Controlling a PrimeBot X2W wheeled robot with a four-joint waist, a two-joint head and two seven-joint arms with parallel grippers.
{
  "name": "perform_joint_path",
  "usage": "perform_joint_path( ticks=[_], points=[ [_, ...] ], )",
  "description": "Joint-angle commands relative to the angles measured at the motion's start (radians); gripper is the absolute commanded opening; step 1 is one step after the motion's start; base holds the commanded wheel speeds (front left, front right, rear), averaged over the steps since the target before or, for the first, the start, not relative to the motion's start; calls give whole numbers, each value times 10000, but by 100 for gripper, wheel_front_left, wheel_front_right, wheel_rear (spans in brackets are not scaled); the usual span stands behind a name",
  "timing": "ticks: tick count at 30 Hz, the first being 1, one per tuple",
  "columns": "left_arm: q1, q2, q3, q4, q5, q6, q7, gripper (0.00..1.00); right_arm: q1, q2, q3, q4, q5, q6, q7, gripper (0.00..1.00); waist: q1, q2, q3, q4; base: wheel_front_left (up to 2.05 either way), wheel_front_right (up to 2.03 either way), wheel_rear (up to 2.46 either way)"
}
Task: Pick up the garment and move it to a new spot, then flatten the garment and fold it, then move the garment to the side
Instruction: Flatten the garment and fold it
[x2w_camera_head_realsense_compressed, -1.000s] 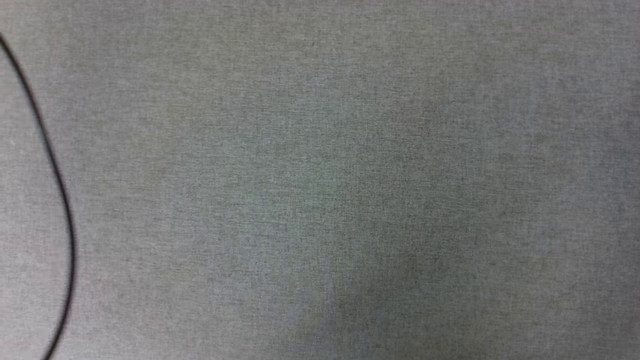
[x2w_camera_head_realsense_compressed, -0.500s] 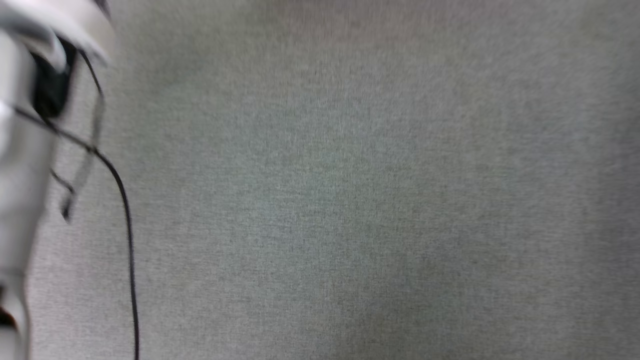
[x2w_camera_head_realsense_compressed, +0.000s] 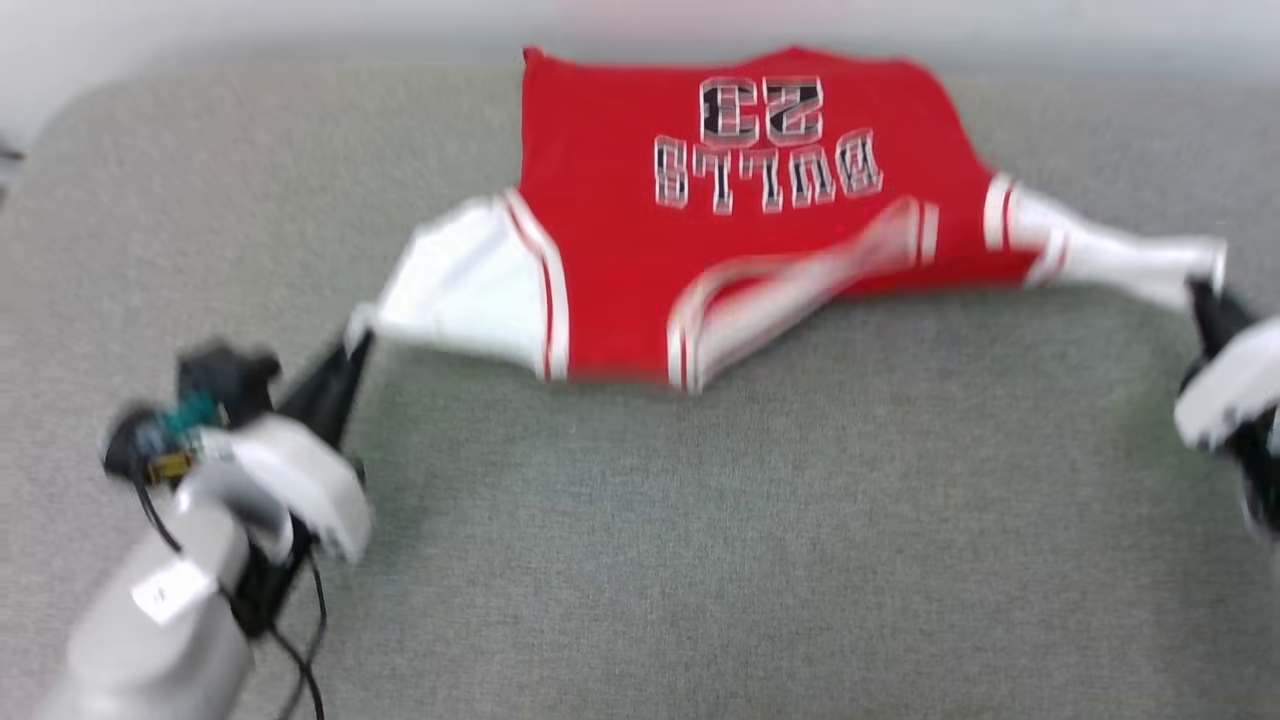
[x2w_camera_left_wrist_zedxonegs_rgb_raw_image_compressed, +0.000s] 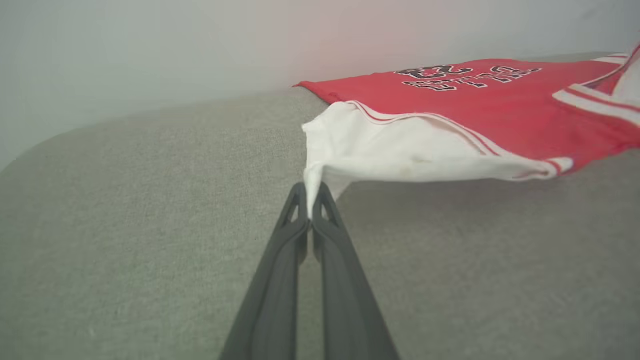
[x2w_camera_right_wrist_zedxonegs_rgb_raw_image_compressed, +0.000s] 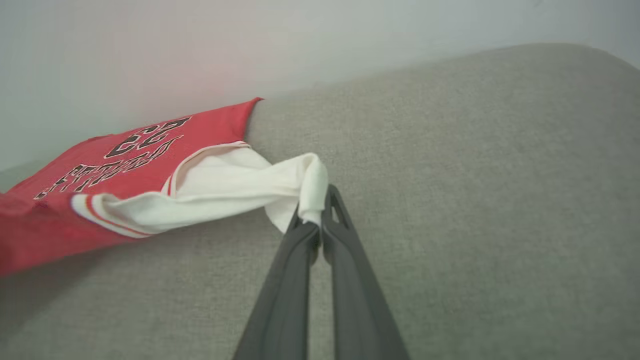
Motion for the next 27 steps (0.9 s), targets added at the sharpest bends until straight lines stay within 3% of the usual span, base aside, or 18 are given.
perform_joint_path(
  ticks=[1, 10, 16, 21, 27],
  points=[
    [286, 43, 7, -40, -54, 52, 30, 0, 351, -140, 22, -131, 149, -18, 91, 0, 3, -1, -410, 9, 0, 0, 0],
    [2576, 71, -102, -420, -679, 433, 323, 0, 2975, -826, 531, -1464, 1186, -19, 1377, 0, 3, -1, -1530, 59, 0, 0, 0],
    [3687, 426, 61, -807, -1117, 557, 506, 0, 4285, -1291, 640, -2341, 1830, -19, 2613, 0, 3, -1, -2228, 22, 0, 0, 0],
    [4687, 823, -4, -1560, -1553, 489, 1111, 0, 5442, -1551, 573, -3307, 2726, -18, 4153, 0, 3, -1, -2629, -25, 0, 0, 0],
    [5823, 1329, -157, -3050, -1989, 745, 2100, 0, 6753, -1786, 123, -4325, 3078, -18, 6028, 0, 3, -1, -2715, -77, 0, 0, 0]
  ],
)
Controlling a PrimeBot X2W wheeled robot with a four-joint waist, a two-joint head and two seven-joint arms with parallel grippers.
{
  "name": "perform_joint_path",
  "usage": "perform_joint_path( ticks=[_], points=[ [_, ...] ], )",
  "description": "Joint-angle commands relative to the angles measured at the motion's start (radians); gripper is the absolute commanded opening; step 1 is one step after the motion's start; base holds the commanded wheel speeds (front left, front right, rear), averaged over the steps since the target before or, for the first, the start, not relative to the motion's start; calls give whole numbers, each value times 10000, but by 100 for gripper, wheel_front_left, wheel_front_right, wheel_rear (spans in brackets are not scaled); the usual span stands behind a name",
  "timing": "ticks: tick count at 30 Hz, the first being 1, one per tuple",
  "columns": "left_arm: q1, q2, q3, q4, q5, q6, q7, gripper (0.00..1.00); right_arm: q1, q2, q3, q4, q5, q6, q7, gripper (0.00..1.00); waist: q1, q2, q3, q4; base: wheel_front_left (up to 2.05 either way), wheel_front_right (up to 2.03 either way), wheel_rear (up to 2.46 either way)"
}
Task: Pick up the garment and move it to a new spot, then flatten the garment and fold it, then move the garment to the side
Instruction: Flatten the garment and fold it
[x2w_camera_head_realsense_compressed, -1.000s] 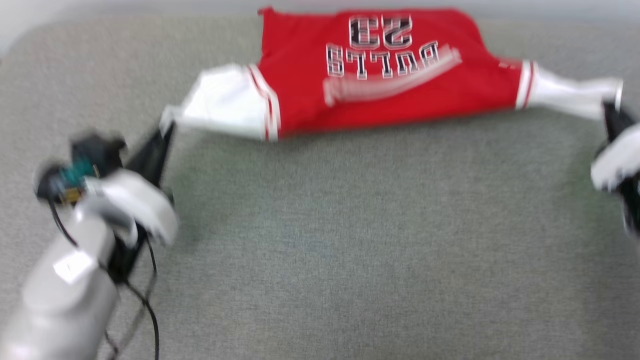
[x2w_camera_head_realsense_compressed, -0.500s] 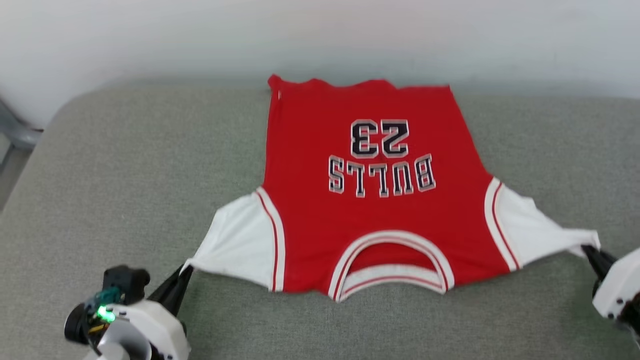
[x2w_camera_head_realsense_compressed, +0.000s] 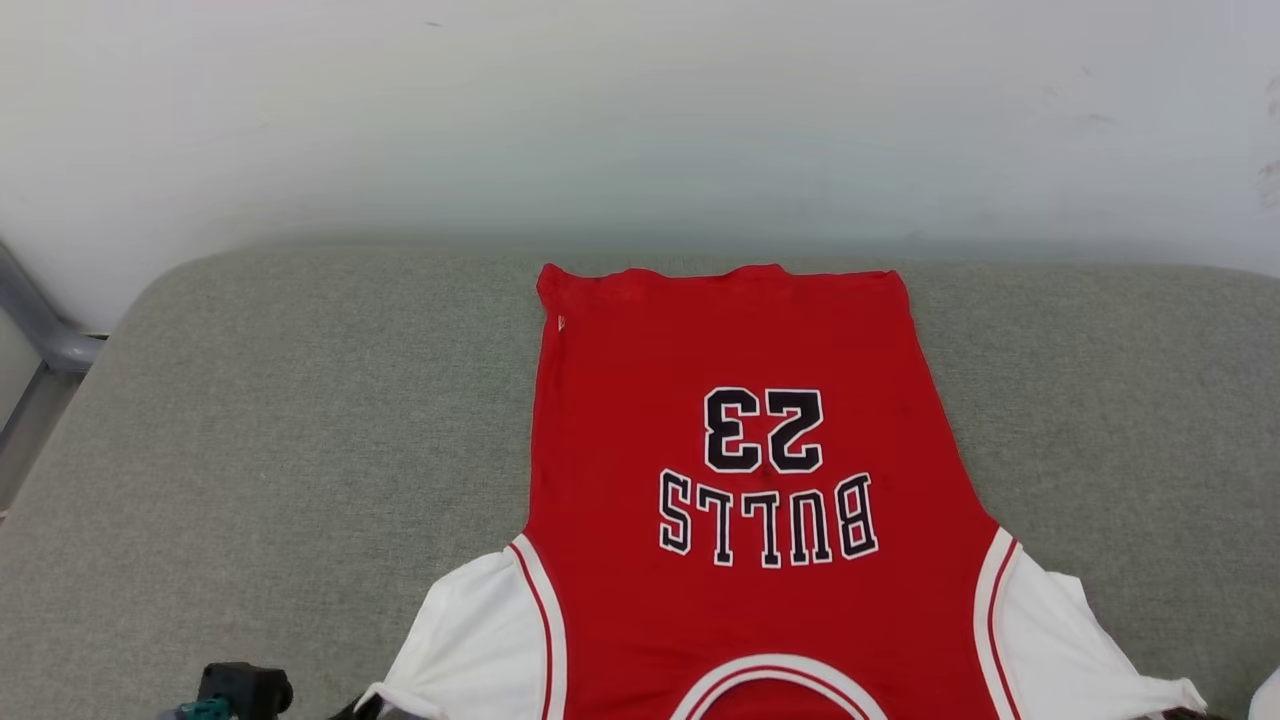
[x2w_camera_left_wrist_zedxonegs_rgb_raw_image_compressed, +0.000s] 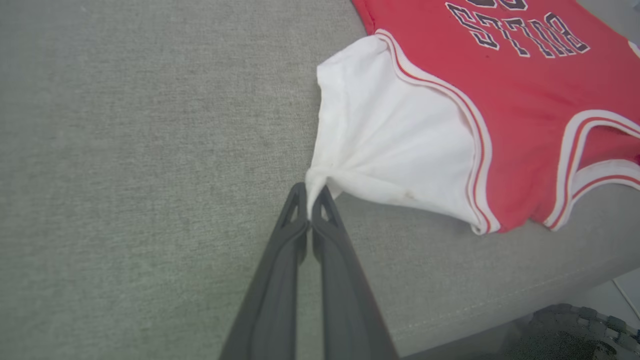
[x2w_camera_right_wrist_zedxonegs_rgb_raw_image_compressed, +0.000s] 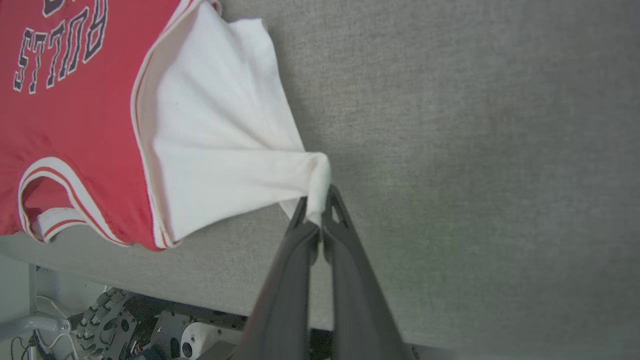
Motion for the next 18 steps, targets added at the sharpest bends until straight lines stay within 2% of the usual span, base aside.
perform_joint_path(
  ticks=[1, 6, 7, 8, 14, 18],
  points=[
    [351, 179, -39, -506, -175, 153, 355, 0, 432, -114, -228, -341, 27, -18, 550, 0, 2, -1, 34, -6, 0, 0, 0],
    [572, 437, -67, -1851, -295, 505, 988, 0, 755, 54, -778, -1079, -274, -18, 1352, 0, 2, -1, 323, 17, 0, 0, 0],
    [560, 517, -93, -2126, -299, 546, 1153, 0, 709, 122, -971, -1099, -368, -18, 1542, 47, 2, -1, 403, 30, 0, 0, 0],
    [536, 608, -131, -2384, -284, 583, 1368, 0, 666, 214, -1067, -1136, -385, -16, 1926, 100, 2, -1, 496, 53, 0, 0, 0],
    [309, 1240, -295, -4284, -398, 964, 2919, 0, -276, 414, -1980, -2505, -553, -13, 3707, 100, 2, -1, 1470, 375, 0, 0, 0],
    [152, 1414, -338, -5272, -384, 1163, 3442, 0, -1316, 612, -2431, -3294, -902, -13, 4709, 100, 2, -1, 2038, 618, 0, 0, 0]
  ],
)
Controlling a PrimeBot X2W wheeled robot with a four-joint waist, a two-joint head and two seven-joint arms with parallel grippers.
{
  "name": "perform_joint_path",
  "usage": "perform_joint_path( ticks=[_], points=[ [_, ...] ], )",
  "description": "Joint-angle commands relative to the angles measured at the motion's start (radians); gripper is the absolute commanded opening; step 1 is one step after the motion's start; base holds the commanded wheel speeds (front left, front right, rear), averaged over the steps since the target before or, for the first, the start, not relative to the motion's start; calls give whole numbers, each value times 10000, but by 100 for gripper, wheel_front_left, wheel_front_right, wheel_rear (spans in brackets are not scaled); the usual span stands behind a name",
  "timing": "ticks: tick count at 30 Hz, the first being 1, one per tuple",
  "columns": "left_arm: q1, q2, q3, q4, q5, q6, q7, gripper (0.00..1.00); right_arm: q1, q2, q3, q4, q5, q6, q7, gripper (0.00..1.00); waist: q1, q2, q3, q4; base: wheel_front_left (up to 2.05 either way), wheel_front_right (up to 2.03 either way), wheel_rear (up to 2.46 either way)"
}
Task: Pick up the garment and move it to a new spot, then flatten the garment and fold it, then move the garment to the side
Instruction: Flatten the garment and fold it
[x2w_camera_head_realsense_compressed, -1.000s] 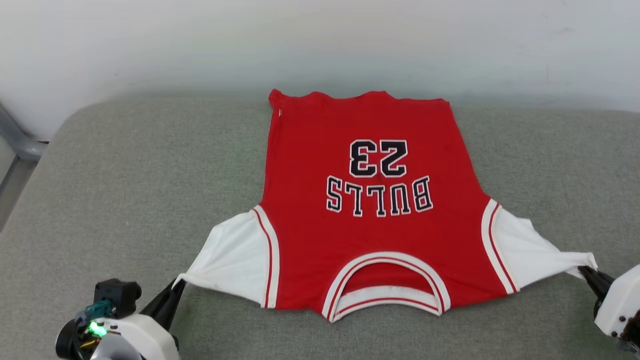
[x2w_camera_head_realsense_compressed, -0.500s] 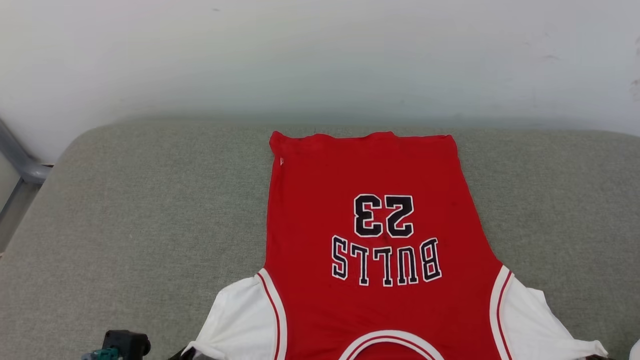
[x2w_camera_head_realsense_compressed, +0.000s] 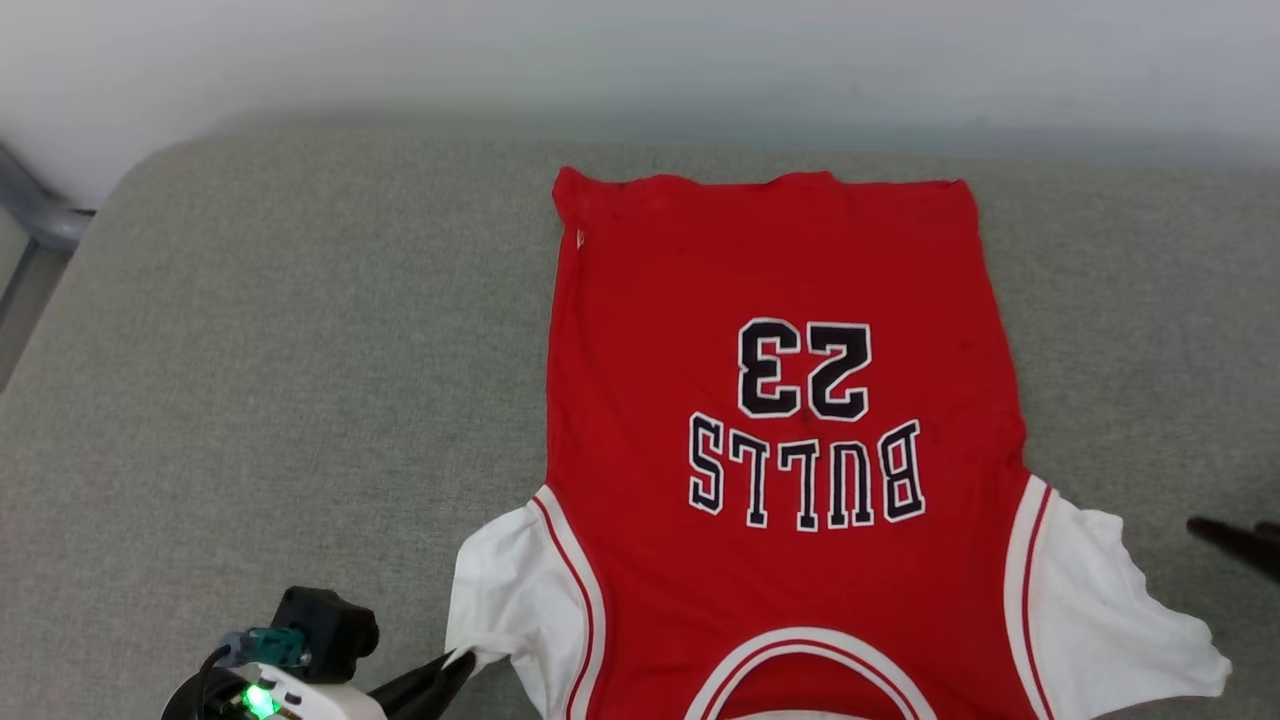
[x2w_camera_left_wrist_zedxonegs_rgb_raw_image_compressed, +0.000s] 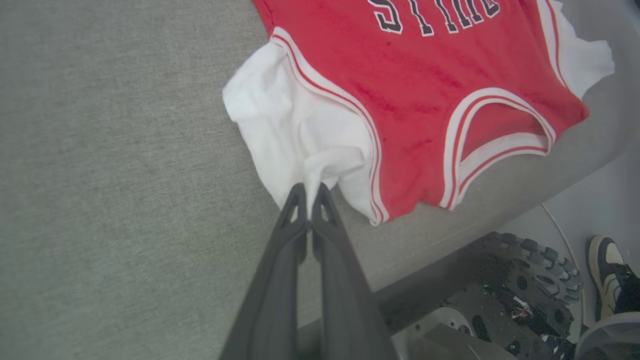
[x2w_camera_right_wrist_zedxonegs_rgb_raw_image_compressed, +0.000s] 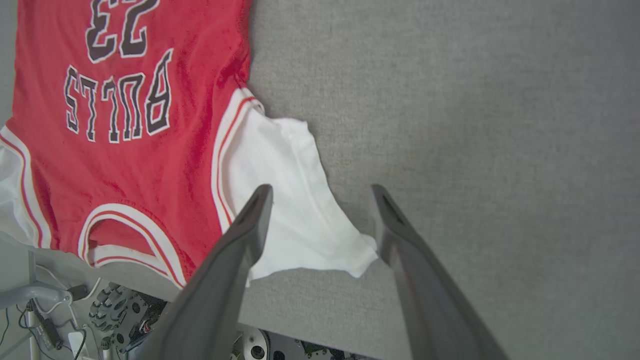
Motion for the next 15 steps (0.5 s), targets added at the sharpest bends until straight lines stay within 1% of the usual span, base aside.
perform_joint_path(
  ticks=[1, 4, 7, 11, 15],
  points=[
    [-198, 39, -14, -389, -12, 97, 133, 0, -640, 153, -132, -304, -249, -7, 367, 100, -1, -1, 713, 397, 0, 0, 0],
    [-408, 119, -29, -1102, 103, 201, 410, 0, -1933, 503, -236, -678, -907, -7, 1277, 100, -1, -1, 1313, 733, 0, 0, 0],
    [-651, 134, -107, -1603, 274, 239, 627, 0, -3465, 832, -169, -555, -1741, -7, 2003, 100, -1, -1, 1888, 1105, 0, 0, 0],
    [-1029, 42, -242, -2031, 499, 156, 813, 0, -5313, 1132, -170, 187, -2954, -7, 2600, 100, -1, -1, 2584, 1651, 0, 0, 0],
    [-1375, -92, -427, -2267, 669, 68, 940, 0, -6855, 1076, -302, 1123, -4098, -7, 2822, 100, -1, -1, 3161, 2193, 0, 0, 0]
  ],
)
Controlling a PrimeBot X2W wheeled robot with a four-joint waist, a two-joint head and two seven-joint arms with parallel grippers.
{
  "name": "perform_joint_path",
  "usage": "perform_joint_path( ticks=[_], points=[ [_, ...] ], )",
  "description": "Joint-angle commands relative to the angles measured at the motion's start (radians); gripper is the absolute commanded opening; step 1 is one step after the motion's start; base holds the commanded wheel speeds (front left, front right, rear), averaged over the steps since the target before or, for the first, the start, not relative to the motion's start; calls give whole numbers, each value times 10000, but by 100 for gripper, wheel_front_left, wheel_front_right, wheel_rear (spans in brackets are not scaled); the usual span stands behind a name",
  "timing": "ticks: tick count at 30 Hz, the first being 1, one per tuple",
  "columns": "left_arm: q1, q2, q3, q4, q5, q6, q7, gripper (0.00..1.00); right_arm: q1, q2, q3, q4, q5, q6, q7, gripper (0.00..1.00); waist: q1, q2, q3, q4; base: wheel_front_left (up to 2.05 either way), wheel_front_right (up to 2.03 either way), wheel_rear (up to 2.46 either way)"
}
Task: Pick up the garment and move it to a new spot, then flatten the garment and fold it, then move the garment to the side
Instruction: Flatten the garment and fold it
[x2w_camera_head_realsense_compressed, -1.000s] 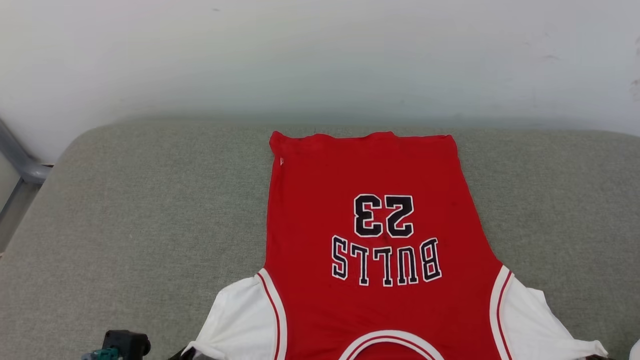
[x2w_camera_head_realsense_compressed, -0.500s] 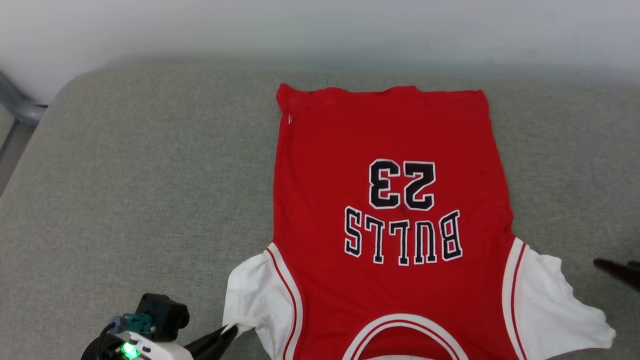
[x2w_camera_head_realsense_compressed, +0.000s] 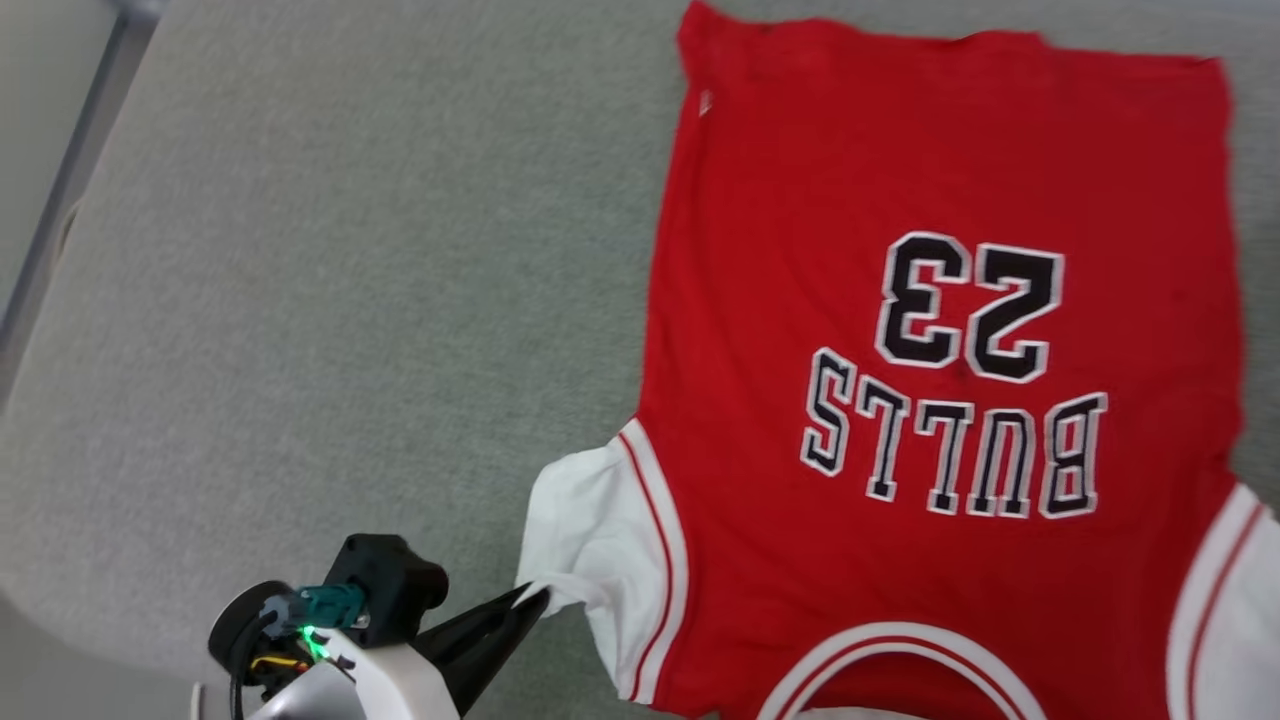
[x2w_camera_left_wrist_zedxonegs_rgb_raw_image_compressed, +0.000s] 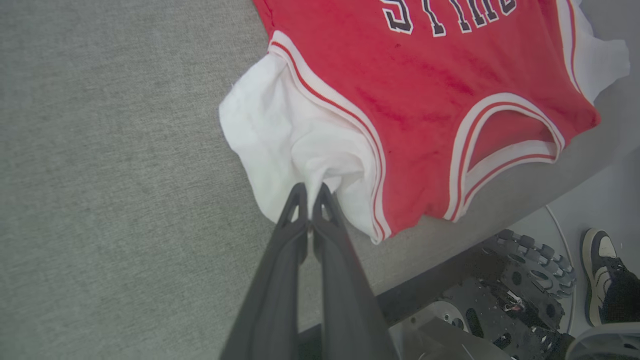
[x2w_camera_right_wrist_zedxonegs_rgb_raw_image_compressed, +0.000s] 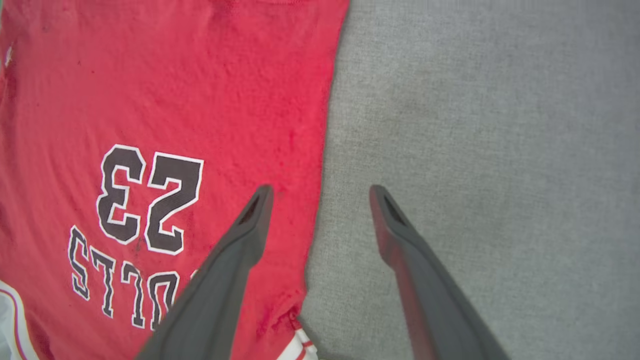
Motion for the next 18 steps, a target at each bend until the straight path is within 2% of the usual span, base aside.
perform_joint_path(
  ticks=[1, 10, 18],
  points=[
    [-233, -82, -74, -96, 96, -53, 25, 0, -497, -76, -121, 288, -343, -7, 52, 100, -3, 0, 754, 772, 0, 0, 0],
    [-697, -513, -317, -67, 290, -276, -154, 0, -2578, -284, -640, 1644, -2067, -7, 114, 100, -3, 0, 1646, 1612, 0, 0, 0],
    [-1045, -876, -431, 258, 369, -550, -468, 0, -3552, -495, -872, 2287, -3038, -7, -178, 100, -3, 0, 2231, 2037, 0, 0, 0]
  ],
)
